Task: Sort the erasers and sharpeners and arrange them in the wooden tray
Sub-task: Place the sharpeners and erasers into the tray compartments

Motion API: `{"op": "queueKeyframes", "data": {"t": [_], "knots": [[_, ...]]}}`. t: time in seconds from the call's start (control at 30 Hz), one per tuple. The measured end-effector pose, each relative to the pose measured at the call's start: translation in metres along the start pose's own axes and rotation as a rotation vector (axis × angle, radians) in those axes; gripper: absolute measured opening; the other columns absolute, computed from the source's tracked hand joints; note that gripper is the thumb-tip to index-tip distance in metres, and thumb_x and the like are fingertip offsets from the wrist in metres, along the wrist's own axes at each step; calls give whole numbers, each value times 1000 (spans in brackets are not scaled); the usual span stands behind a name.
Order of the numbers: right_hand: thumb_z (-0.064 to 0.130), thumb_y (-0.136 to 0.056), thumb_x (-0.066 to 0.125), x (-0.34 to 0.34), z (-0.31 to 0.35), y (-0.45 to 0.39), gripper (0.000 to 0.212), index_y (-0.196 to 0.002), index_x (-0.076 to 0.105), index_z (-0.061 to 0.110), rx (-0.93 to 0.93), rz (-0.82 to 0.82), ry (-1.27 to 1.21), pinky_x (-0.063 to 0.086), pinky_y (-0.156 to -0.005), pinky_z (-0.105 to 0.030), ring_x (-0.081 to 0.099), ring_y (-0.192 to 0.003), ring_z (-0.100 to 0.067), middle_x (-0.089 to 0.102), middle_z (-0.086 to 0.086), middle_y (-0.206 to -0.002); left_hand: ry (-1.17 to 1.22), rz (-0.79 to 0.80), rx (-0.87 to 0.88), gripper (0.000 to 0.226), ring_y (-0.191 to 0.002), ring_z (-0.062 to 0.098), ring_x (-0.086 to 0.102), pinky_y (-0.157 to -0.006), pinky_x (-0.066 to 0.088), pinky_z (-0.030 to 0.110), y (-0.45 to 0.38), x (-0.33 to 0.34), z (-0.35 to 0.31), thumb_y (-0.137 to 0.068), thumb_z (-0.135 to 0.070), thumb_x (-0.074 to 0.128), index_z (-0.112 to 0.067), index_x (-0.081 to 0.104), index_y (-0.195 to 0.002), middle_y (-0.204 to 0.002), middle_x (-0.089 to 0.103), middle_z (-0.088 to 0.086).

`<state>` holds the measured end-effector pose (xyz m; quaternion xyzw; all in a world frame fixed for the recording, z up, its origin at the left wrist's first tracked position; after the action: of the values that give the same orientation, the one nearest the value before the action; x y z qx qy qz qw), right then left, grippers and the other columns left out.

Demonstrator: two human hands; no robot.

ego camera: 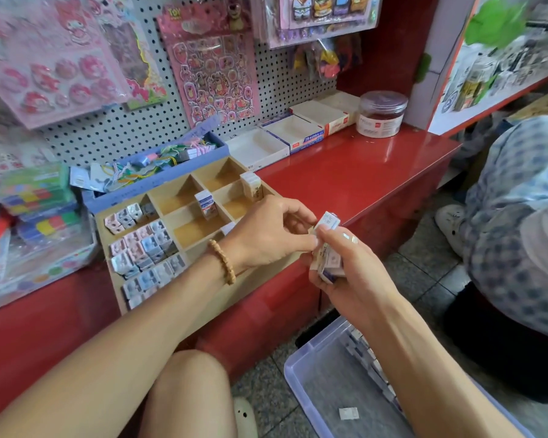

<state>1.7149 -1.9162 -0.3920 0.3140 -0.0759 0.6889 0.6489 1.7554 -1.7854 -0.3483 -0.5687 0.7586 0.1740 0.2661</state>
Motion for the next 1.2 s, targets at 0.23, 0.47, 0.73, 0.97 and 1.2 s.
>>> {"op": "queueKeyframes", "data": {"t": [0.23,0.47,0.73,0.97,1.2], "knots": [[34,-94,63,16,-3,-5,26,-101,69,10,50,24,-34,45,-43,-22,65,-66,-21,68,-8,-77,125,-130,-113,14,-65,16,64,-55,54,28,4,-13,-3,-78,-4,73,-8,73,-91,-81,72,18],[27,-94,55,-3,-2,-13,22,-87,58,6,137,-75,-237,45,-41,-22,62,-61,-21,60,-10,-75,-204,-265,-97,16,-59,4,56,-55,41,11,-25,-49,17,-78,-8,66,-16,73,-90,-74,67,-3],[14,-93,51,-21,-2,-16,11,-98,56,5,132,-69,-206,46,-45,-25,63,-63,-24,64,-16,-84,-463,-121,-66,14,-71,6,62,-74,57,28,-61,-35,25,-76,-10,73,-20,69,-86,-73,66,-8],[34,-96,60,-39,-8,-19,21,-98,59,12,93,-65,-40,42,-43,-20,63,-58,-14,67,-2,-74,-746,-122,32,10,-91,21,58,-83,53,41,-69,-10,33,-80,-18,70,-25,63,-83,-83,57,-7],[29,-98,60,-47,-17,-15,11,-99,61,18,75,-58,40,41,-45,-21,63,-57,-14,64,-4,-82,-844,-153,62,27,-98,22,61,-83,53,41,-69,-8,32,-83,-33,71,-25,64,-108,-108,60,-1]]}}
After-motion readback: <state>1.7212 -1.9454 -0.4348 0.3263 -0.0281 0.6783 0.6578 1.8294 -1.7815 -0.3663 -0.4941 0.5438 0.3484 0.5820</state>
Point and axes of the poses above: each hand's wrist, its own y-axis away from the middle knuckle, its own x-axis out of the palm, z = x × y, the point moved 3 cm from there along -y, towards the middle knuckle
